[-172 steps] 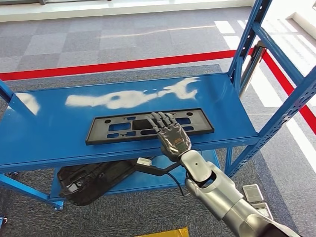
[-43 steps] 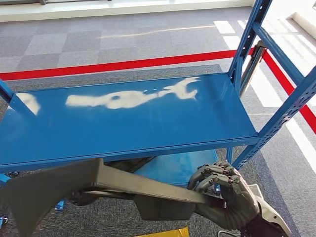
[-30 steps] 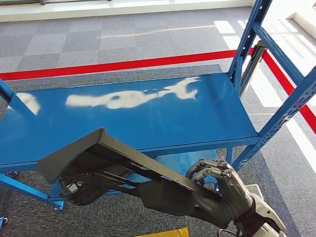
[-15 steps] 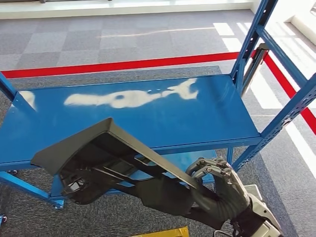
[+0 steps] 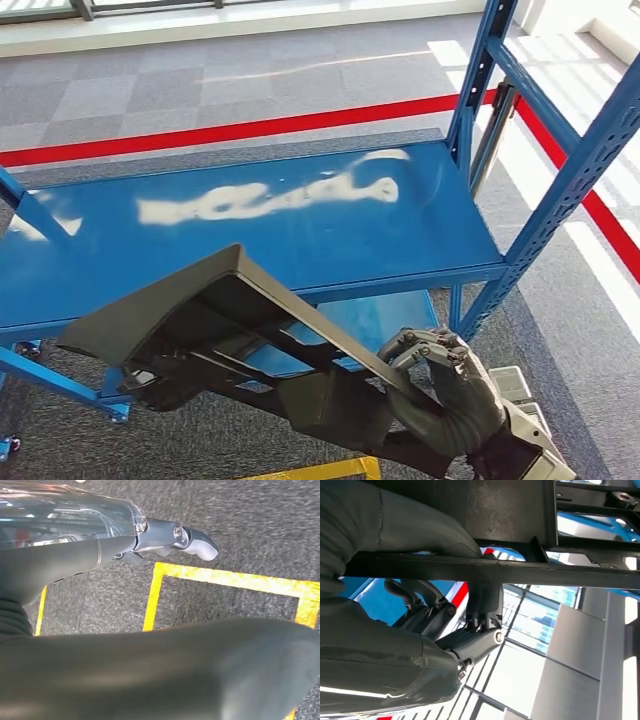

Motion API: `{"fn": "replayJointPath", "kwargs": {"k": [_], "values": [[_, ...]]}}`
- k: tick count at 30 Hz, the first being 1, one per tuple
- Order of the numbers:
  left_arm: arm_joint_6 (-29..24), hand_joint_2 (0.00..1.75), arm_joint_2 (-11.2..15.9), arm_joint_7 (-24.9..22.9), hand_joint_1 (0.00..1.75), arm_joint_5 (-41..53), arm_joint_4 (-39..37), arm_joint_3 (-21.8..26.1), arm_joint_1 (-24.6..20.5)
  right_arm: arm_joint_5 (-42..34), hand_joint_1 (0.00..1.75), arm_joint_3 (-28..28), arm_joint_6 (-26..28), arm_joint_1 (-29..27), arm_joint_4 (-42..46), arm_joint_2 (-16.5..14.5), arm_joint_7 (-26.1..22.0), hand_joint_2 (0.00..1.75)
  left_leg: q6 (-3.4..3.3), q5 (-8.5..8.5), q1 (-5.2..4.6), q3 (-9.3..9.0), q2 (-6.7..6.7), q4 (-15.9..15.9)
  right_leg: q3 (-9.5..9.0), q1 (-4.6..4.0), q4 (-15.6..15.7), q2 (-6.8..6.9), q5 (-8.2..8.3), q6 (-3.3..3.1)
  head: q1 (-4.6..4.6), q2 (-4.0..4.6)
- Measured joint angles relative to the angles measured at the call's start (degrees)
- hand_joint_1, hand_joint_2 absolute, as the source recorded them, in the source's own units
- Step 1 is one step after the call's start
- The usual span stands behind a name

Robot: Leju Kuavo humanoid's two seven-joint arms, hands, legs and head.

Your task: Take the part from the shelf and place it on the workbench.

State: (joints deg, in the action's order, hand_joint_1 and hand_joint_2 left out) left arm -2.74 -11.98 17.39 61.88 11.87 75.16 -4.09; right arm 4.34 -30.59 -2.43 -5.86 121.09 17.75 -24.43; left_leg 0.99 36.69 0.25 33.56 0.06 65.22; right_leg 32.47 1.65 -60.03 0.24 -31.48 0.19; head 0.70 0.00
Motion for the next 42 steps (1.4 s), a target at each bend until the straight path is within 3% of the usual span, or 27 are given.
{"fn": "replayJointPath", "kwargs": {"k": [2, 3, 4, 6, 8, 10, 12, 13, 15, 17, 18, 19, 20, 22, 24, 25, 27, 29, 30, 32, 33, 34, 35, 36, 38, 40, 42], "values": [[-0.1, 1.75, 0.1, 0.5, 0.00, -0.6, 0.0, 0.0, -0.1, -0.9, 1.75, 0.0, -0.9, 1.3, -0.6, -0.6, 0.0, 1.75, 0.24, 3.88, 0.04, 2.11, 0.00, 6.8, 1.09, -0.25, -0.1, 0.16, 0.72, -0.57, 0.00, 0.00], [-0.2, 1.75, 0.1, 0.8, 0.00, -1.0, 0.0, 0.0, -0.1, -1.4, 1.75, -0.1, -1.2, 2.0, -1.1, -0.9, 0.1, 1.75, 0.16, 4.43, 0.03, 2.32, 0.00, 8.7, 1.60, -0.41, -0.1, 0.22, 1.08, -0.69, 0.00, 0.00], [-0.3, 1.75, 0.2, 1.0, 0.00, -1.3, 0.0, 0.1, -0.1, -1.8, 1.75, -0.1, -1.4, 2.5, -1.5, -1.2, 0.2, 1.75, -0.07, 3.81, -0.03, 1.52, 0.00, 8.4, 2.04, -0.59, -0.1, 0.28, 1.43, -0.73, 0.00, 0.00], [-0.4, 1.75, 0.5, 1.2, 0.00, -2.0, 0.0, 0.3, -0.2, -3.0, 1.75, -0.2, -1.9, 3.0, -2.0, -1.4, 0.0, 1.75, -1.12, 0.52, -0.40, -2.93, -0.04, 2.0, 2.68, -0.95, -0.2, 0.40, 2.07, -0.70, 0.00, 0.00], [-0.6, 1.75, 0.9, 1.3, 0.00, -2.4, 0.0, 0.6, -0.4, -4.0, 1.75, -0.2, -2.4, 3.1, -2.3, -1.4, -0.3, 1.75, -2.32, -1.42, -0.96, -7.58, -0.08, -5.8, 3.05, -1.17, -0.1, 0.54, 2.75, -0.41, -0.01, 0.00], [-0.9, 1.75, 1.1, 1.3, 0.00, -2.5, 0.0, 0.8, -0.5, -4.8, 1.75, -0.2, -3.0, 3.1, -2.6, -1.4, -0.6, 1.75, -2.90, -1.66, -1.43, -8.96, -0.12, -8.7, 3.26, -1.01, 0.1, 0.68, 3.57, 0.19, -0.01, 0.00], [-1.2, 1.75, 1.3, 1.4, 0.00, -2.5, 0.0, 0.9, -0.5, -5.4, 1.75, -0.3, -3.4, 2.9, -2.9, -1.3, -1.2, 1.75, -3.20, -2.80, -1.48, -8.56, 0.01, -9.4, 3.46, -0.82, 0.4, 0.62, 4.19, 0.86, 0.01, 0.00], [-1.3, 1.75, 1.5, 1.4, 0.00, -2.4, 0.0, 0.9, -0.6, -5.6, 1.75, -0.3, -3.5, 2.6, -3.0, -1.2, -1.6, 1.75, -3.35, -3.56, -1.35, -8.24, 0.13, -9.8, 3.75, -0.86, 0.1, 0.45, 3.58, 1.07, -0.01, 0.00], [-1.4, 1.75, 1.7, 1.4, 0.00, -2.0, 0.0, 0.9, -0.8, -5.5, 1.75, -0.3, -3.5, 1.8, -3.1, -1.0, -2.4, 1.75, -3.62, -5.12, -0.97, -7.06, 0.42, -10.4, 4.93, -0.92, -3.3, 0.09, -0.57, 1.31, -0.04, 0.00], [-1.4, 1.75, 2.0, 1.4, 0.00, -1.4, 0.0, 0.9, -0.8, -5.1, 1.75, -0.2, -3.2, 0.6, -3.2, -0.9, -3.3, 1.75, -3.83, -6.09, -0.98, -5.39, 0.52, -10.0, 6.12, -0.87, -9.6, 0.00, -5.58, 1.61, -0.09, 0.00], [-1.3, 1.75, 2.1, 1.3, 0.00, -1.0, 0.0, 0.8, -0.9, -4.8, 1.75, -0.2, -3.0, 0.0, -3.3, -0.9, -3.7, 1.75, -3.81, -6.41, -0.98, -4.53, 0.61, -9.6, 6.21, -0.81, -12.2, 0.00, -6.65, 1.85, -0.10, 0.00], [-1.3, 1.75, 2.2, 1.3, 0.00, -0.7, 0.0, 0.8, -0.9, -4.4, 1.75, -0.2, -2.7, -0.8, -3.2, -0.8, -4.2, 1.75, -3.75, -6.65, -0.94, -3.63, 0.68, -9.0, 5.67, -0.75, -13.4, 0.01, -6.49, 2.12, -0.11, 0.00], [-1.3, 1.75, 2.3, 1.3, 0.00, -0.5, 0.0, 0.7, -0.9, -4.0, 1.75, 0.0, -2.5, -1.6, -3.1, -0.8, -4.6, 1.75, -3.67, -6.81, -0.85, -2.70, 0.74, -8.4, 4.33, -0.66, -12.9, 0.01, -5.32, 2.44, -0.11, 0.00], [-1.3, 1.75, 2.7, 1.2, 0.00, 0.2, 0.0, 0.5, -0.9, -3.1, 1.75, 0.2, -2.0, -3.4, -2.7, -0.8, -5.5, 1.75, -3.42, -6.95, -0.63, -0.85, 0.77, -6.7, -0.51, -0.38, -6.7, 0.05, -2.94, 3.00, -0.11, 0.00], [-1.2, 1.75, 3.2, 1.1, 0.00, 0.7, 0.0, 0.1, -1.0, -2.4, 1.75, 0.4, -1.8, -4.6, -2.1, -0.8, -6.2, 1.75, -2.91, -7.09, -0.70, 0.52, 0.76, -5.2, -4.23, -0.42, -0.7, -0.04, -2.93, 2.90, -0.07, 0.00], [-1.0, 1.75, 3.4, 1.1, 0.00, 1.0, 0.0, -0.1, -1.0, -2.2, 1.75, 0.5, -1.8, -5.0, -1.8, -0.8, -6.5, 1.75, -2.57, -7.28, -0.78, 0.86, 0.76, -4.8, -4.77, -0.53, 0.5, -0.09, -3.48, 2.64, -0.04, 0.00], [-0.8, 1.75, 3.8, 0.9, 0.00, 1.5, 0.0, -0.5, -1.0, -2.1, 1.75, 0.7, -1.8, -5.9, -1.4, -0.8, -6.9, 1.75, -1.91, -7.82, -0.78, 1.15, 0.68, -4.6, -4.41, -0.60, 0.7, -0.04, -3.06, 1.64, -0.01, 0.00], [-0.7, 1.75, 4.1, 0.7, 0.00, 2.0, 0.0, -0.9, -0.9, -2.0, 1.75, 1.0, -1.8, -6.4, -1.1, -0.8, -7.2, 1.75, -1.14, -6.03, -0.59, 1.69, 0.51, -3.6, -3.44, -0.45, 0.9, 0.18, -2.12, 0.22, 0.05, 0.00], [-0.7, 1.75, 4.3, 0.6, 0.00, 2.1, 0.0, -1.1, -0.8, -1.9, 1.75, 1.1, -1.9, -6.6, -1.0, -0.9, -7.3, 1.75, -0.75, -3.77, -0.45, 2.18, 0.43, -1.9, -2.72, -0.34, 0.9, 0.29, -1.54, -0.37, 0.08, 0.00], [-0.6, 1.75, 4.4, 0.5, 0.00, 2.3, 0.0, -1.4, -0.9, -1.6, 1.75, 1.2, -2.1, -7.1, -0.8, -1.0, -7.4, 1.75, -0.11, 1.68, -0.17, 3.35, 0.40, 4.2, -1.12, -0.37, 0.9, 0.42, -0.36, -0.79, 0.13, 0.00], [-0.5, 1.75, 4.5, 0.5, 0.00, 2.4, 0.0, -1.5, -0.9, -1.4, 1.75, 1.2, -2.3, -7.2, -0.7, -1.0, -7.5, 1.75, 0.06, 3.21, -0.07, 3.67, 0.40, 7.3, -0.26, -0.39, 0.8, 0.48, 0.28, -0.76, 0.13, 0.00], [-0.4, 1.75, 4.5, 0.5, 0.00, 2.5, 0.0, -1.7, -0.9, -1.3, 1.75, 1.1, -2.5, -7.4, -0.7, -1.0, -7.7, 1.75, 0.13, 3.37, -0.01, 3.41, 0.40, 9.2, 0.58, -0.40, 0.8, 0.55, 0.93, -0.69, 0.13, 0.00], [-0.4, 1.75, 4.5, 0.5, 0.00, 2.5, 0.0, -1.8, -0.9, -1.2, 1.75, 1.1, -2.8, -7.4, -0.6, -1.0, -7.8, 1.75, 0.10, 2.28, 0.02, 2.32, 0.39, 9.3, 1.38, -0.41, 0.8, 0.61, 1.55, -0.58, 0.13, 0.00], [-0.3, 1.75, 4.5, 0.4, 0.00, 2.5, 0.0, -1.9, -0.9, -1.2, 1.75, 1.1, -3.0, -7.5, -0.6, -1.0, -8.0, 1.75, -0.04, 0.49, 0.04, 0.32, 0.39, 7.4, 2.09, -0.42, 0.8, 0.64, 2.13, -0.44, 0.13, 0.00], [-0.2, 1.75, 4.5, 0.3, 0.00, 2.6, 0.0, -2.0, -1.0, -1.1, 1.75, 1.1, -3.6, -7.5, -0.4, -1.0, -8.2, 1.75, -0.59, -1.92, -0.07, -5.90, 0.26, -0.9, 3.08, -0.50, 0.7, 0.64, 3.19, -0.06, 0.13, 0.00], [-0.2, 1.75, 4.5, -0.1, 0.00, 2.7, 0.0, -2.1, -1.1, -1.3, 1.75, 1.1, -4.4, -7.4, -0.3, -1.1, -8.2, 1.75, -1.19, -1.67, -0.31, -10.78, 0.07, -8.4, 3.58, -0.59, 0.7, 0.68, 4.33, 0.52, 0.13, 0.00], [-0.2, 1.75, 4.5, -0.6, 0.00, 2.9, 0.0, -2.2, -1.0, -1.6, 1.75, 1.1, -5.1, -7.2, -0.2, -1.3, -8.2, 1.75, -1.66, -1.45, -0.53, -11.52, 0.02, -10.6, 3.92, -0.57, 1.0, 0.71, 5.64, 1.30, 0.12, 0.00]]}}
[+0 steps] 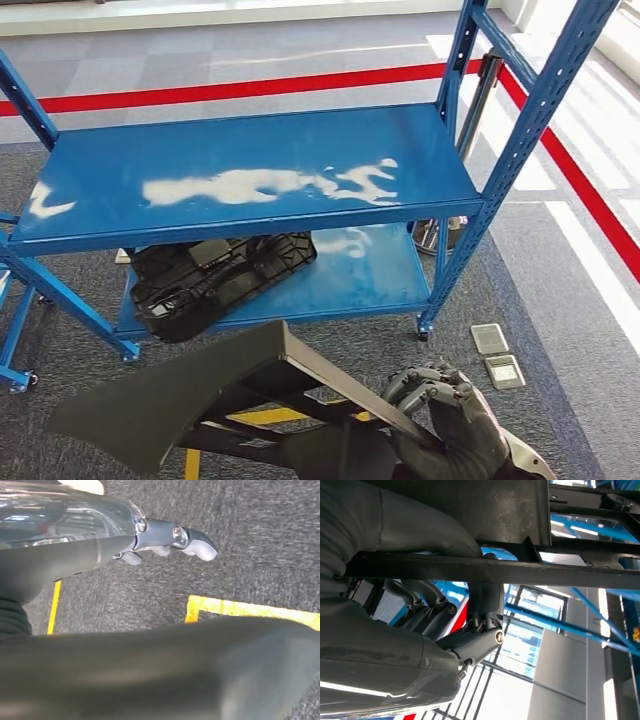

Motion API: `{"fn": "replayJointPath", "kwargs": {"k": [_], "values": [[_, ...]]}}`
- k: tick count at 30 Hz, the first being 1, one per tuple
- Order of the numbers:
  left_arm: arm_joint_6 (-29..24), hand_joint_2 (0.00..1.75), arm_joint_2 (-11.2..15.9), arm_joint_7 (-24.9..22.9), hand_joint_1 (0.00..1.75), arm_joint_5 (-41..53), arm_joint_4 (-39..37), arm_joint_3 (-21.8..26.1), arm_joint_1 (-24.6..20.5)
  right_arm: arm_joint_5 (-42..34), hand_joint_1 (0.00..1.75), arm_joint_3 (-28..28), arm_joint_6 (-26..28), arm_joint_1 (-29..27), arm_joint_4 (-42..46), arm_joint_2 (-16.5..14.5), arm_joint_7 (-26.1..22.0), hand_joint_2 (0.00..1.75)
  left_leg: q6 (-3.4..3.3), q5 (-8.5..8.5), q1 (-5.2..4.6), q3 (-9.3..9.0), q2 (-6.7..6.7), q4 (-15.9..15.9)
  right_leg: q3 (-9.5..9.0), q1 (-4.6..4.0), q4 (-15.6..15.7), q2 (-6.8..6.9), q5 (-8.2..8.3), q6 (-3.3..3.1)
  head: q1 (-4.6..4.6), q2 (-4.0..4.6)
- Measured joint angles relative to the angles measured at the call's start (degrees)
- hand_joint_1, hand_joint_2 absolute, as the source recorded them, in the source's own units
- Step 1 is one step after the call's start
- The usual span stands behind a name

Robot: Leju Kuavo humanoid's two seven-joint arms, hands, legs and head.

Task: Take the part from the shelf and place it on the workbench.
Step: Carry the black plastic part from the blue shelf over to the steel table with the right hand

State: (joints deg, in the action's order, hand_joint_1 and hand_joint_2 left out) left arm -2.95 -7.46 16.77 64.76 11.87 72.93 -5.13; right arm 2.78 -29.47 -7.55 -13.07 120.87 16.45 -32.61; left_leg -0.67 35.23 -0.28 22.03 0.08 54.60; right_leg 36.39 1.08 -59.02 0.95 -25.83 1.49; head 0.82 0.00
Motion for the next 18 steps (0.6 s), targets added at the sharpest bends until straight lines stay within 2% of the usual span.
{"fn": "replayJointPath", "kwargs": {"k": [1, 2, 3, 4, 5, 6, 7, 8, 9, 10, 11, 12, 13, 14, 16, 17, 18], "values": [[0.0, 1.75, 0.0, -0.2, 0.00, 0.1, 0.0, -0.1, 0.1, -0.2, 1.75, 0.0, -0.3, 0.0, 0.0, -0.1, 0.0, 1.75, -0.30, -0.50, 0.04, 0.51, 0.18, -0.1, 0.34, 0.03, 0.0, -0.08, -0.01, 0.32, 0.00, 0.00], [0.0, 1.75, -0.1, -0.4, 0.00, 0.2, 0.0, -0.2, 0.1, -0.3, 1.75, 0.0, -0.6, 0.0, 0.0, -0.2, 0.0, 1.75, -0.71, -1.15, 0.10, 1.18, 0.35, -0.2, 0.80, 0.03, -0.7, -0.23, -1.17, 0.52, -0.03, 0.00], [0.0, 1.75, -0.1, -0.6, 0.00, 0.3, 0.0, -0.3, 0.2, -0.5, 1.75, 0.0, -0.8, 0.0, 0.0, -0.2, 0.0, 1.75, -1.08, -1.93, 0.18, 2.04, 0.53, -0.3, 1.39, 0.02, -2.2, -0.38, -3.37, 0.62, -0.07, 0.00], [0.1, 1.75, -0.2, -0.9, 0.00, 0.5, 0.0, -0.4, 0.3, -0.7, 1.75, 0.0, -0.9, -0.1, -0.1, -0.3, 0.0, 1.75, -1.40, -2.68, 0.19, 2.97, 0.71, -0.2, 2.13, 0.04, -4.9, -0.51, -6.47, 0.60, -0.10, 0.00], [0.1, 1.75, -0.2, -1.1, 0.00, 0.7, 0.0, -0.5, 0.3, -0.8, 1.75, 0.0, -0.9, -0.3, -0.1, -0.3, 0.0, 1.75, -1.64, -3.34, 0.06, 4.01, 0.75, 0.0, 2.78, 0.04, -8.5, -0.59, -9.37, 0.57, -0.15, 0.00], [0.1, 1.75, -0.2, -1.4, 0.00, 1.0, 0.0, -0.6, 0.4, -0.9, 1.75, 0.0, -0.9, -0.5, -0.1, -0.3, 0.0, 1.75, -1.73, -3.93, -0.09, 5.06, 0.81, 0.3, 3.24, 0.03, -12.0, -0.61, -11.20, 0.61, -0.15, 0.00], [0.1, 1.75, -0.2, -1.8, 0.00, 1.3, 0.0, -0.8, 0.5, -0.9, 1.75, 0.0, -0.9, -0.7, -0.1, -0.3, 0.0, 1.75, -1.82, -4.46, -0.23, 6.20, 0.87, 0.8, 3.24, 0.01, -14.8, -0.63, -11.72, 0.67, -0.15, 0.00], [0.2, 1.75, -0.2, -2.1, 0.00, 1.8, 0.0, -1.1, 0.5, -0.9, 1.75, 0.0, -0.9, -1.0, -0.1, -0.3, 0.0, 1.75, -1.86, -4.91, -0.34, 7.39, 0.92, 1.3, 2.44, -0.01, -15.8, -0.64, -10.94, 0.71, -0.15, 0.00], [0.2, 1.75, -0.2, -2.4, 0.00, 2.2, 0.0, -1.3, 0.6, -1.0, 1.75, -0.1, -0.8, -1.2, -0.1, -0.3, 0.0, 1.75, -1.83, -5.28, -0.41, 8.60, 0.95, 2.0, 0.68, -0.05, -14.8, -0.65, -9.44, 0.69, -0.15, 0.00], [0.3, 1.75, -0.2, -2.6, 0.00, 2.5, 0.0, -1.5, 0.6, -1.0, 1.75, -0.1, -0.7, -1.3, -0.1, -0.3, 0.0, 1.75, -1.77, -5.59, -0.45, 9.69, 0.97, 2.7, -2.00, -0.11, -12.0, -0.65, -8.08, 0.56, -0.15, 0.00], [0.4, 1.75, -0.2, -2.8, 0.00, 2.8, 0.0, -1.7, 0.6, -1.0, 1.75, -0.1, -0.6, -1.4, 0.0, -0.3, 0.0, 1.75, -1.64, -5.81, -0.55, 10.60, 0.95, 3.5, -5.26, -0.24, -7.9, -0.64, -7.53, 0.33, -0.16, 0.00], [0.5, 1.75, -0.2, -2.9, 0.00, 2.9, 0.0, -1.9, 0.6, -1.0, 1.75, -0.2, -0.4, -1.5, 0.1, -0.3, 0.0, 1.75, -1.46, -6.02, -0.64, 11.29, 0.93, 4.1, -8.10, -0.35, -3.9, -0.63, -7.80, 0.08, -0.13, 0.00], [0.6, 1.75, -0.2, -3.0, 0.00, 3.1, 0.0, -2.2, 0.7, -0.9, 1.75, -0.2, -0.2, -1.7, 0.2, -0.3, 0.0, 1.75, -1.22, -6.30, -0.70, 11.74, 0.91, 4.6, -10.04, -0.48, -1.0, -0.64, -8.44, -0.14, -0.10, 0.00], [0.7, 1.75, -0.2, -3.1, 0.00, 3.2, 0.0, -2.4, 0.7, -0.8, 1.75, -0.2, 0.0, -1.8, 0.3, -0.3, -0.1, 1.75, -0.93, -6.61, -0.76, 12.12, 0.89, 4.8, -10.99, -0.60, 0.9, -0.63, -9.09, -0.30, -0.08, 0.00], [1.0, 1.75, -0.1, -3.1, 0.00, 3.5, 0.0, -2.7, 0.7, -0.5, 1.75, -0.2, 0.4, -2.0, 0.4, -0.2, -0.1, 1.75, -0.19, -7.12, -0.76, 12.83, 0.84, 5.0, -10.52, -0.46, 1.7, -0.56, -9.08, -0.96, -0.05, 0.00], [1.2, 1.75, -0.1, -3.1, 0.00, 3.6, 0.0, -2.9, 0.8, -0.4, 1.75, -0.2, 0.4, -2.1, 0.4, -0.2, -0.1, 1.75, 0.22, -6.44, -0.71, 13.26, 0.74, 5.4, -10.00, -0.29, 1.9, -0.48, -8.75, -1.49, -0.04, 0.00], [1.4, 1.75, -0.1, -3.1, 0.00, 3.7, 0.0, -2.9, 0.8, -0.2, 1.75, -0.2, 0.4, -2.1, 0.5, -0.2, -0.1, 1.75, 0.67, -4.82, -0.59, 13.79, 0.63, 6.6, -9.36, -0.11, 2.0, -0.33, -8.23, -2.01, -0.02, 0.00]]}}
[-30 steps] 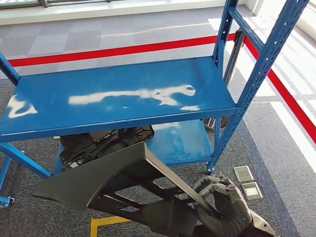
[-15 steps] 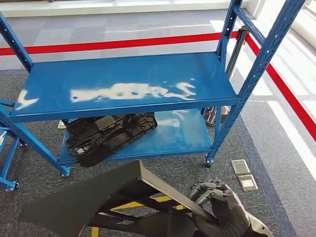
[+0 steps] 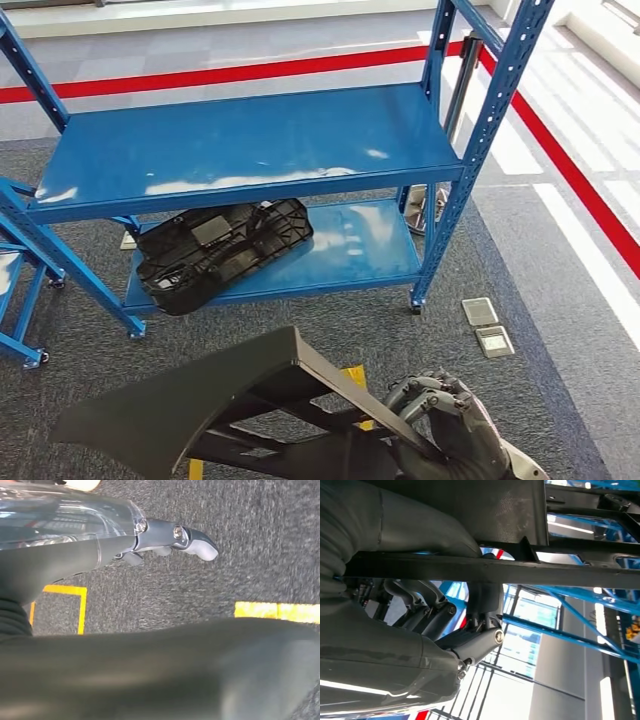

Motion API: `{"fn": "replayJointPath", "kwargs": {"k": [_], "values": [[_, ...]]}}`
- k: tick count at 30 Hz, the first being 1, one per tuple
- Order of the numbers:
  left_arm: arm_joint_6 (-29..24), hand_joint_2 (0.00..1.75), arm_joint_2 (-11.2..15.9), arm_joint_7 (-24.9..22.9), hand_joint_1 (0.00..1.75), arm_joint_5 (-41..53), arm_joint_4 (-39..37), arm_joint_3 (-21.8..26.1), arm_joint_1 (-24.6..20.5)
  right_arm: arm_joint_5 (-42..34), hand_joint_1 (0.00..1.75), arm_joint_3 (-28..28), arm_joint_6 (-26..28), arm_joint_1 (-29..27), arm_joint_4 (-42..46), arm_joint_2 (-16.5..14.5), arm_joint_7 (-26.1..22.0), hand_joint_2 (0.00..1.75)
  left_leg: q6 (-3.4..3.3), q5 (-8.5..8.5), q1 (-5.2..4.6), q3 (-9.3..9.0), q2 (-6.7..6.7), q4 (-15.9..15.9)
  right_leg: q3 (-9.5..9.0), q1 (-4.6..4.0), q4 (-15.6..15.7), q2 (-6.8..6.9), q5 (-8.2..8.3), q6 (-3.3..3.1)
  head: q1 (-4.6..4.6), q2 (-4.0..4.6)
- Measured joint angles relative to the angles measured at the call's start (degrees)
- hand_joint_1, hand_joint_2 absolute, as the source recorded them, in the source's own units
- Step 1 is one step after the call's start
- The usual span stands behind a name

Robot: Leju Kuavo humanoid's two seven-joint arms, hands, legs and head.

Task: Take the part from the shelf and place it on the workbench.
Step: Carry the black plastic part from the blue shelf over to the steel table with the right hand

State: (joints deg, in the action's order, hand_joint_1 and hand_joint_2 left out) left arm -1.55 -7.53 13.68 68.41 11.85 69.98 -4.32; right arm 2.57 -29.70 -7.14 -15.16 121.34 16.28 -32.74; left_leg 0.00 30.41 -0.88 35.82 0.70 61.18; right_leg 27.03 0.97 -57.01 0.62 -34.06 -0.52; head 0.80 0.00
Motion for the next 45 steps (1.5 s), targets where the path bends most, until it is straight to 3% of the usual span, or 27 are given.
{"fn": "replayJointPath", "kwargs": {"k": [3, 4, 5, 6, 8, 10, 11, 13, 15, 17, 19, 20, 21, 22, 24, 26, 28, 29, 31, 33, 35, 36, 37, 39, 41, 43, 45], "values": [[0.3, 1.75, 0.1, 0.0, 0.00, -0.1, 0.0, -0.1, 0.1, 0.3, 1.75, 0.0, -0.4, 0.1, 0.0, 0.1, -0.2, 1.75, 1.15, 7.06, 0.73, 2.39, -0.20, 8.9, 1.98, 0.08, 0.0, 0.69, 1.62, -0.46, 0.05, 0.00], [0.3, 1.75, 0.2, 0.1, 0.00, -0.3, 0.0, -0.1, 0.1, 0.3, 1.75, 0.0, -0.7, 0.2, -0.1, 0.2, -0.2, 1.75, 1.40, 7.80, 0.92, 2.81, -0.21, 11.7, 2.57, 0.07, 0.0, 1.08, 2.07, -0.40, 0.05, 0.00], [0.4, 1.75, 0.2, 0.3, 0.00, -0.5, 0.0, -0.1, 0.1, 0.2, 1.75, 0.0, -1.1, 0.3, -0.2, 0.2, -0.3, 1.75, 1.56, 7.25, 1.08, 2.44, -0.20, 12.9, 3.09, 0.07, -0.1, 1.56, 2.47, -0.32, 0.05, 0.00], [0.4, 1.75, 0.2, 0.5, 0.00, -0.7, 0.0, -0.1, 0.1, 0.2, 1.75, 0.0, -1.4, 0.5, -0.3, 0.2, -0.3, 1.75, 1.64, 5.81, 1.20, 0.95, -0.13, 11.8, 3.47, 0.07, -0.1, 2.09, 2.79, -0.19, 0.04, 0.00], [0.5, 1.75, 0.2, 1.0, 0.00, -1.0, 0.0, 0.0, 0.0, 0.2, 1.75, 0.0, -2.2, 1.1, -0.5, 0.2, -0.5, 1.75, 1.52, 2.86, 1.29, -4.74, 1.06, 4.1, 3.84, 0.03, -0.1, 3.24, 3.24, 0.15, 0.04, 0.00], [0.4, 1.75, 0.4, 1.2, 0.00, -1.1, 0.0, 0.0, -0.3, 0.1, 1.75, 0.0, -2.6, 1.7, -0.7, 0.2, -0.8, 1.75, 0.89, 2.11, 1.01, -9.36, 2.67, -3.2, 3.94, -0.12, -0.3, 4.46, 3.57, 0.66, 0.02, 0.00], [0.4, 1.75, 0.5, 1.3, 0.00, -1.2, 0.0, 0.0, -0.4, 0.1, 1.75, 0.0, -2.8, 2.0, -0.8, 0.2, -0.8, 1.75, 0.47, 2.32, 0.83, -10.14, 3.03, -4.8, 4.03, -0.19, -0.3, 5.06, 3.75, 0.97, 0.03, 0.00], [0.3, 1.75, 0.7, 1.4, 0.00, -1.2, 0.0, -0.1, -0.4, 0.0, 1.75, 0.0, -3.0, 2.5, -0.9, 0.2, -0.9, 1.75, -0.46, 2.26, 0.77, -9.75, 2.35, -5.7, 4.25, -0.20, -0.4, 5.93, 3.97, 1.72, 0.01, 0.00], [0.2, 1.75, 0.8, 1.5, 0.00, -1.2, 0.0, 0.0, -0.1, 0.1, 1.75, 0.1, -3.1, 2.8, -1.0, 0.2, -0.9, 1.75, -1.31, 1.67, 0.97, -9.19, 1.47, -6.1, 5.02, -0.07, -2.0, 3.88, 2.45, 2.29, -0.01, 0.00], [0.2, 1.75, 1.0, 1.6, 0.00, -1.2, 0.0, 0.0, -0.1, 0.2, 1.75, 0.2, -3.2, 2.8, -1.2, 0.4, -1.0, 1.75, -1.90, 1.07, 0.96, -8.47, 0.58, -6.1, 7.50, 0.01, -8.0, 0.73, -1.49, 2.39, -0.04, 0.00], [0.3, 1.75, 1.0, 1.7, 0.00, -1.2, 0.0, 0.0, -0.2, 0.4, 1.75, 0.3, -3.2, 2.7, -1.4, 0.5, -1.0, 1.75, -2.17, 0.75, 0.72, -7.75, -0.56, -5.7, 10.34, -0.01, -15.3, -0.25, -4.59, 2.35, -0.04, 0.00], [0.3, 1.75, 1.0, 1.7, 0.00, -1.1, 0.0, 0.0, -0.2, 0.5, 1.75, 0.3, -3.2, 2.6, -1.5, 0.5, -1.0, 1.75, -2.20, 0.67, 0.61, -7.45, -1.21, -5.4, 10.69, -0.02, -16.7, -0.36, -4.65, 2.33, -0.04, 0.00], [0.3, 1.75, 1.0, 1.7, 0.00, -1.1, 0.0, 0.0, -0.2, 0.5, 1.75, 0.3, -3.2, 2.6, -1.5, 0.6, -1.0, 1.75, -2.19, 0.65, 0.56, -7.23, -1.90, -5.1, 9.96, -0.02, -15.7, -0.50, -3.61, 2.30, -0.04, 0.00], [0.3, 1.75, 1.0, 1.8, 0.00, -1.1, 0.0, 0.0, -0.2, 0.5, 1.75, 0.3, -3.1, 2.6, -1.5, 0.6, -1.0, 1.75, -2.14, 0.70, 0.53, -7.07, -2.63, -4.8, 8.25, -0.02, -12.6, -0.95, -1.74, 2.24, -0.04, 0.00], [0.4, 1.75, 1.1, 1.9, 0.00, -1.1, 0.0, 0.0, -0.4, 0.7, 1.75, 0.3, -3.1, 2.5, -1.5, 0.6, -1.2, 1.75, -1.82, 0.91, 0.57, -6.53, -3.99, -3.9, 4.66, 0.07, -5.3, -3.70, 1.39, 1.86, -0.04, 0.00], [0.7, 1.75, 1.1, 2.1, 0.00, -1.1, 0.0, 0.0, -0.7, 0.9, 1.75, 0.3, -3.2, 2.6, -1.5, 0.7, -1.3, 1.75, -1.20, 0.95, 0.71, -5.50, -5.28, -3.2, 3.35, 0.08, -1.9, -5.65, 1.95, 1.47, -0.04, 0.00], [1.0, 1.75, 1.2, 2.4, 0.00, -1.2, 0.0, 0.0, -0.7, 1.0, 1.75, 0.3, -3.3, 2.9, -1.5, 0.7, -1.4, 1.75, -0.51, 0.70, 0.86, -4.76, -6.58, -3.1, 3.38, 0.12, -1.5, -4.66, 1.80, 1.15, -0.04, 0.00], [1.1, 1.75, 1.3, 2.5, 0.00, -1.3, 0.0, 0.0, -0.6, 1.1, 1.75, 0.3, -3.4, 3.2, -1.5, 0.7, -1.5, 1.75, -0.22, 0.88, 0.84, -4.52, -6.54, -2.8, 3.36, 0.26, -1.3, -3.92, 1.91, 0.90, -0.02, 0.00], [1.2, 1.75, 1.4, 2.7, 0.00, -1.6, 0.0, 0.0, -0.7, 1.1, 1.75, 0.3, -3.7, 3.8, -1.5, 0.7, -1.6, 1.75, 0.46, 2.98, 0.82, -2.90, -4.58, 0.3, 3.26, 0.56, -1.0, -2.12, 2.05, 0.42, 0.00, 0.00], [1.1, 1.75, 1.5, 2.7, 0.00, -1.9, 0.0, 0.0, -0.9, 1.1, 1.75, 0.3, -4.2, 4.3, -1.7, 0.7, -1.7, 1.75, 1.28, 6.46, 1.07, 0.56, -2.15, 7.4, 3.29, 0.53, -1.0, -0.27, 1.99, 0.23, 0.01, 0.00], [1.0, 1.75, 1.6, 2.5, 0.00, -2.2, 0.0, 0.0, -0.8, 1.0, 1.75, 0.3, -4.7, 4.9, -2.0, 0.6, -1.8, 1.75, 1.75, 7.67, 1.39, 2.91, -1.47, 12.2, 3.29, 0.51, -1.0, 1.43, 1.90, 0.23, 0.01, 0.00], [1.0, 1.75, 1.6, 2.4, 0.00, -2.4, 0.0, 0.1, -0.7, 0.9, 1.75, 0.3, -5.0, 5.3, -2.2, 0.6, -1.8, 1.75, 1.83, 6.70, 1.50, 2.63, -1.25, 11.7, 3.24, 0.51, -1.0, 2.20, 1.84, 0.27, 0.01, 0.00], [1.0, 1.75, 1.6, 2.4, 0.00, -2.6, 0.0, 0.1, -0.6, 0.8, 1.75, 0.3, -5.2, 5.6, -2.4, 0.6, -1.8, 1.75, 1.79, 4.83, 1.54, 1.26, -0.84, 9.0, 3.12, 0.51, -1.0, 2.93, 1.75, 0.37, 0.01, 0.00], [1.0, 1.75, 1.6, 2.5, 0.00, -2.8, 0.0, 0.2, -0.6, 0.7, 1.75, 0.3, -5.6, 6.3, -2.6, 0.4, -1.7, 1.75, 1.30, 1.17, 1.18, -2.63, 1.37, 1.1, 2.83, 0.42, -1.0, 4.29, 1.52, 0.71, 0.01, 0.00], [0.9, 1.75, 1.7, 2.6, 0.00, -3.0, 0.0, 0.2, -0.8, 0.6, 1.75, 0.2, -5.8, 6.9, -2.8, 0.4, -1.7, 1.75, 0.54, 0.05, 0.58, -4.42, 3.13, -3.0, 2.70, 0.26, -1.0, 5.41, 1.36, 1.17, 0.01, 0.00], [0.9, 1.75, 1.7, 2.8, 0.00, -3.1, 0.0, 0.4, -0.6, 0.6, 1.75, 0.2, -6.1, 7.6, -3.0, 0.3, -1.7, 1.75, -0.19, 0.05, 0.26, -4.18, 2.59, -3.2, 2.47, 0.22, -0.8, 6.51, 1.39, 1.73, 0.00, 0.00], [0.9, 1.75, 1.6, 3.0, 0.00, -3.1, 0.0, 0.5, -0.5, 0.6, 1.75, 0.2, -6.4, 8.3, -3.2, 0.3, -1.6, 1.75, -1.07, -0.42, 0.45, -4.26, 1.53, -3.8, 2.41, 0.34, -1.5, 5.44, 0.42, 2.20, -0.02, 0.00]]}}
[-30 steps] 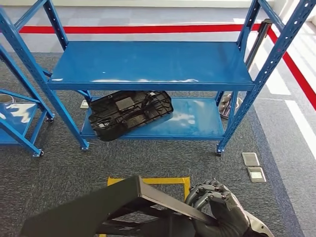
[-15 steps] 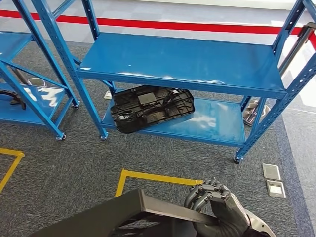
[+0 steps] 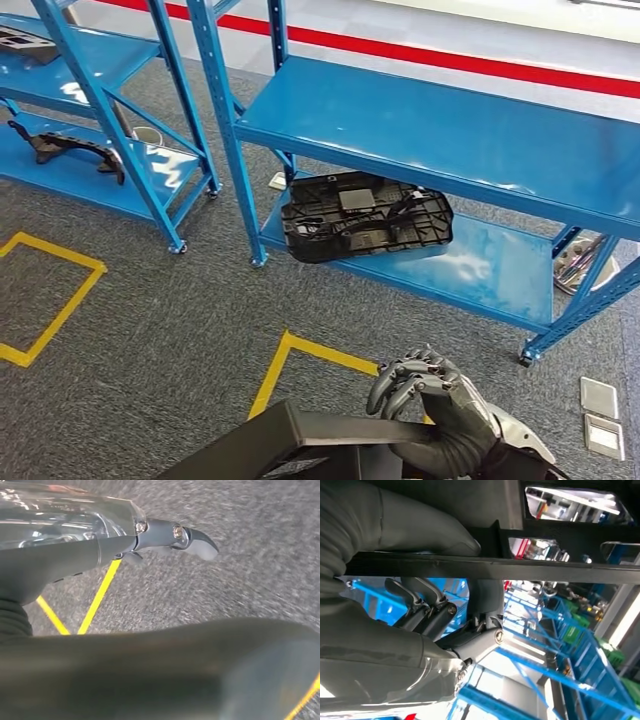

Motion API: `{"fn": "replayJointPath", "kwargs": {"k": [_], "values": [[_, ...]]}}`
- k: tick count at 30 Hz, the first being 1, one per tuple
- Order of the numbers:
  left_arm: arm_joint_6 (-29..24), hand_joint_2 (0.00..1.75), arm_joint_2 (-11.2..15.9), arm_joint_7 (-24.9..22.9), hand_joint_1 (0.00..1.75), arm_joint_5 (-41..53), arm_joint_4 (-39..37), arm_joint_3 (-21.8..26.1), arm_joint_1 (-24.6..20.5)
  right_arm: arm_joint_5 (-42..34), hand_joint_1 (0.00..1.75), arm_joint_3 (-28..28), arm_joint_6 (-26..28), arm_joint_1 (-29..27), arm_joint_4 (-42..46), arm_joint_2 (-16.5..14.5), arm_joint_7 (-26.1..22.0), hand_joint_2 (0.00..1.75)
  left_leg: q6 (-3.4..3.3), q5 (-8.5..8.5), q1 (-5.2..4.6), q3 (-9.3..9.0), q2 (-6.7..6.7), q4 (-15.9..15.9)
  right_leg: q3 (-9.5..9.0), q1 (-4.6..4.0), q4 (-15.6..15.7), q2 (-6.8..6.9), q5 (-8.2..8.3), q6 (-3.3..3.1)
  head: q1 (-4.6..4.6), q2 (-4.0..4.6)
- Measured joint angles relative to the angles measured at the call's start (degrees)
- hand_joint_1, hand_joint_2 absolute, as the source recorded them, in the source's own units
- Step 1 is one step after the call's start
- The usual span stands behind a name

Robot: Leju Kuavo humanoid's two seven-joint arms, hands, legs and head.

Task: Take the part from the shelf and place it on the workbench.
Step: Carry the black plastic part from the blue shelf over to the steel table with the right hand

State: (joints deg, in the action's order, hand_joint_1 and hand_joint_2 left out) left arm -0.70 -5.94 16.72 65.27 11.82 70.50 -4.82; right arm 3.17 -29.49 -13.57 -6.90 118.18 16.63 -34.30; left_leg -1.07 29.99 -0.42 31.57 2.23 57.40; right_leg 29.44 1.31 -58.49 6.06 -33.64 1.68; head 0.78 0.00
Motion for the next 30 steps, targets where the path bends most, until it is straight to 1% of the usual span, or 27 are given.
{"fn": "replayJointPath", "kwargs": {"k": [1, 2, 3, 4, 5, 6, 7, 8, 9, 10, 11, 12, 13, 14, 15, 16, 18, 19, 20, 21, 22, 23, 25, 26, 27, 29, 30], "values": [[0.0, 1.75, 0.0, 0.1, 0.00, 0.0, 0.0, 0.1, -0.1, 0.0, 1.75, 0.0, -0.2, 0.2, -0.1, 0.0, 0.1, 1.75, -0.40, -0.25, 0.17, -0.10, -0.55, -0.3, 0.61, 0.05, -1.7, -1.56, -1.29, 0.09, -0.05, 0.00], [0.1, 1.75, -0.1, 0.3, 0.00, 0.0, 0.0, 0.1, -0.2, 0.0, 1.75, 0.0, -0.4, 0.4, -0.2, 0.0, 0.3, 1.75, -0.66, -0.42, 0.31, -0.14, -1.13, -0.4, 1.89, 0.08, -4.7, -3.45, -3.10, 0.07, -0.11, 0.00], [0.2, 1.75, -0.2, 0.4, 0.00, 0.0, 0.0, 0.1, -0.3, 0.0, 1.75, 0.0, -0.6, 0.4, -0.3, 0.1, 0.4, 1.75, -0.80, -0.47, 0.31, -0.10, -1.81, -0.4, 3.71, 0.04, -8.6, -4.82, -4.97, 0.02, -0.15, 0.00], [0.3, 1.75, -0.2, 0.4, 0.00, 0.1, 0.0, 0.1, -0.4, 0.0, 1.75, 0.0, -0.7, 0.5, -0.5, 0.1, 0.6, 1.75, -0.84, -0.46, 0.27, -0.07, -2.51, -0.4, 5.53, -0.01, -12.3, -5.49, -6.33, -0.01, -0.19, 0.00], [0.3, 1.75, -0.4, 0.4, 0.00, 0.2, 0.0, 0.1, -0.4, 0.0, 1.75, 0.0, -0.9, 0.6, -0.6, 0.1, 0.7, 1.75, -0.87, -0.44, 0.22, -0.06, -3.26, -0.2, 6.81, -0.06, -14.8, -5.75, -6.73, 0.01, -0.19, 0.00], [0.4, 1.75, -0.5, 0.3, 0.00, 0.2, 0.0, 0.1, -0.3, 0.0, 1.75, 0.0, -1.1, 0.7, -0.8, 0.1, 0.7, 1.75, -0.89, -0.40, 0.20, -0.06, -4.03, -0.1, 7.17, -0.10, -15.1, -5.87, -5.96, 0.04, -0.19, 0.00], [0.4, 1.75, -0.6, 0.3, 0.00, 0.2, 0.0, 0.1, -0.3, 0.0, 1.75, 0.0, -1.2, 0.8, -1.0, 0.1, 0.8, 1.75, -0.87, -0.34, 0.21, -0.07, -4.86, 0.1, 6.42, -0.10, -13.0, -6.08, -4.09, 0.08, -0.19, 0.00], [0.4, 1.75, -0.8, 0.2, 0.00, 0.3, 0.0, 0.1, -0.3, 0.0, 1.75, 0.0, -1.4, 0.9, -1.1, 0.1, 0.8, 1.75, -0.77, -0.21, 0.25, -0.04, -5.68, 0.4, 4.97, -0.03, -9.3, -6.87, -1.70, 0.10, -0.19, 0.00], [0.5, 1.75, -1.0, 0.1, 0.00, 0.3, 0.0, 0.1, -0.4, -0.1, 1.75, 0.0, -1.5, 1.0, -1.2, 0.2, 0.8, 1.75, -0.59, -0.05, 0.23, 0.11, -6.49, 0.7, 3.55, 0.10, -5.7, -8.52, 0.07, 0.04, -0.19, 0.00], [0.5, 1.75, -1.1, -0.1, 0.00, 0.3, 0.0, 0.1, -0.4, -0.1, 1.75, 0.0, -1.6, 1.0, -1.2, 0.2, 0.8, 1.75, -0.37, 0.09, 0.27, 0.45, -7.29, 1.1, 2.46, 0.25, -2.9, -10.07, 1.16, -0.06, -0.15, 0.00], [0.5, 1.75, -1.2, -0.3, 0.00, 0.3, 0.0, 0.1, -0.4, -0.1, 1.75, -0.1, -1.7, 1.0, -1.3, 0.2, 0.9, 1.75, -0.08, 0.14, 0.34, 0.87, -7.99, 1.4, 1.97, 0.31, -1.3, -11.31, 1.50, -0.20, -0.13, 0.00], [0.6, 1.75, -1.3, -0.4, 0.00, 0.4, 0.0, 0.1, -0.4, -0.2, 1.75, -0.1, -1.8, 1.0, -1.4, 0.2, 1.1, 1.75, 0.23, 0.08, 0.44, 1.27, -8.70, 1.6, 1.94, 0.28, -1.0, -11.80, 1.24, -0.43, -0.13, 0.00], [0.6, 1.75, -1.4, -0.6, 0.00, 0.5, 0.0, 0.1, -0.3, -0.2, 1.75, -0.1, -1.9, 1.0, -1.4, 0.3, 1.2, 1.75, 0.51, -0.05, 0.57, 1.57, -9.43, 1.6, 1.92, 0.26, -0.9, -11.21, 1.23, -0.66, -0.12, 0.00], [0.7, 1.75, -1.5, -0.7, 0.00, 0.6, 0.0, 0.0, -0.2, -0.2, 1.75, -0.2, -1.9, 1.1, -1.5, 0.3, 1.4, 1.75, 0.80, -0.04, 0.58, 1.72, -9.42, 1.7, 1.86, 0.27, -0.8, -10.40, 1.27, -0.93, -0.14, 0.00], [0.7, 1.75, -1.6, -0.7, 0.00, 0.7, 0.0, 0.0, -0.1, -0.2, 1.75, -0.2, -1.9, 1.0, -1.5, 0.3, 1.6, 1.75, 1.12, 0.34, 0.50, 2.04, -8.46, 2.3, 1.73, 0.35, -0.7, -9.54, 1.27, -1.26, -0.11, 0.00], [0.7, 1.75, -1.8, -0.8, 0.00, 0.8, 0.0, 0.0, -0.2, -0.2, 1.75, -0.2, -1.9, 0.9, -1.5, 0.3, 1.7, 1.75, 1.44, 1.29, 0.43, 2.83, -6.93, 3.8, 1.61, 0.44, -0.6, -8.56, 1.26, -1.53, -0.07, 0.00], [0.8, 1.75, -2.0, -0.9, 0.00, 1.1, 0.0, -0.1, -0.4, -0.1, 1.75, -0.2, -1.9, 0.5, -1.5, 0.4, 1.9, 1.75, 2.11, 4.50, 0.51, 5.97, -3.70, 10.0, 1.49, 0.38, -0.6, -6.55, 1.07, -1.93, 0.00, 0.00], [0.8, 1.75, -2.1, -1.1, 0.00, 1.3, 0.0, -0.2, -0.5, -0.1, 1.75, -0.2, -1.9, 0.3, -1.5, 0.5, 1.9, 1.75, 2.35, 6.01, 0.67, 7.88, -3.12, 13.8, 1.46, 0.32, -0.6, -5.56, 0.98, -2.01, 0.00, 0.00], [0.8, 1.75, -2.2, -1.3, 0.00, 1.5, -0.1, -0.2, -0.4, 0.0, 1.75, -0.2, -1.9, 0.1, -1.5, 0.5, 2.1, 1.75, 2.49, 6.75, 0.79, 9.25, -2.89, 16.5, 1.40, 0.29, -0.6, -4.65, 0.87, -2.04, 0.00, 0.00], [0.8, 1.75, -2.3, -1.5, 0.00, 1.6, -0.1, -0.3, -0.3, 0.1, 1.75, -0.2, -1.8, -0.1, -1.5, 0.6, 2.3, 1.75, 2.52, 6.46, 0.87, 9.68, -2.75, 17.4, 1.30, 0.27, -0.6, -3.81, 0.74, -2.04, 0.01, 0.00], [0.8, 1.75, -2.4, -1.7, 0.00, 1.8, -0.1, -0.4, -0.2, 0.3, 1.75, -0.2, -1.8, -0.2, -1.5, 0.6, 2.5, 1.75, 2.41, 5.09, 0.89, 8.94, -2.54, 15.9, 1.12, 0.24, -0.6, -3.03, 0.59, -1.99, 0.01, 0.00], [0.8, 1.75, -2.4, -1.9, 0.00, 2.0, -0.1, -0.5, -0.1, 0.5, 1.75, -0.2, -1.8, -0.2, -1.5, 0.7, 2.7, 1.75, 2.15, 3.05, 0.81, 7.22, -2.06, 12.6, 0.86, 0.21, -0.6, -2.31, 0.41, -1.92, 0.01, 0.00], [0.8, 1.75, -2.5, -2.0, 0.00, 2.2, -0.1, -0.6, -0.1, 0.7, 1.75, -0.3, -1.7, -0.1, -1.4, 0.9, 2.9, 1.75, 1.20, 0.07, 0.16, 3.48, 0.50, 5.2, 0.43, 0.06, -0.6, -1.07, 0.04, -1.62, 0.00, 0.00], [0.8, 1.75, -2.5, -2.0, 0.00, 2.3, -0.1, -0.7, -0.2, 0.8, 1.75, -0.3, -1.7, 0.1, -1.4, 0.9, 3.0, 1.75, 0.77, -0.46, -0.22, 2.53, 1.56, 3.1, 0.33, -0.03, -0.6, -0.51, -0.10, -1.41, 0.00, 0.00], [0.8, 1.75, -2.5, -1.9, 0.00, 2.3, -0.1, -0.7, -0.3, 0.8, 1.75, -0.4, -1.8, 0.4, -1.4, 1.0, 3.2, 1.75, 0.44, -0.38, -0.57, 2.26, 2.17, 2.3, 0.29, -0.09, -0.6, 0.05, -0.18, -1.17, -0.01, 0.00], [0.8, 1.75, -2.5, -1.5, 0.00, 2.1, -0.1, -0.8, -0.2, 0.7, 1.75, -0.8, -2.1, 1.5, -1.5, 1.1, 3.6, 1.75, -0.07, -0.54, -0.61, 2.29, 1.24, 1.7, -0.07, -0.12, -0.3, 1.13, -0.36, -0.63, -0.01, 0.00], [0.8, 1.75, -2.5, -1.2, 0.00, 2.0, -0.1, -0.9, -0.1, 0.6, 1.75, -1.0, -2.4, 2.2, -1.5, 1.1, 3.7, 1.75, -0.39, -0.76, -0.47, 2.01, 0.65, 1.2, -0.28, -0.10, -0.4, 0.74, -0.72, -0.42, -0.03, 0.00]]}}
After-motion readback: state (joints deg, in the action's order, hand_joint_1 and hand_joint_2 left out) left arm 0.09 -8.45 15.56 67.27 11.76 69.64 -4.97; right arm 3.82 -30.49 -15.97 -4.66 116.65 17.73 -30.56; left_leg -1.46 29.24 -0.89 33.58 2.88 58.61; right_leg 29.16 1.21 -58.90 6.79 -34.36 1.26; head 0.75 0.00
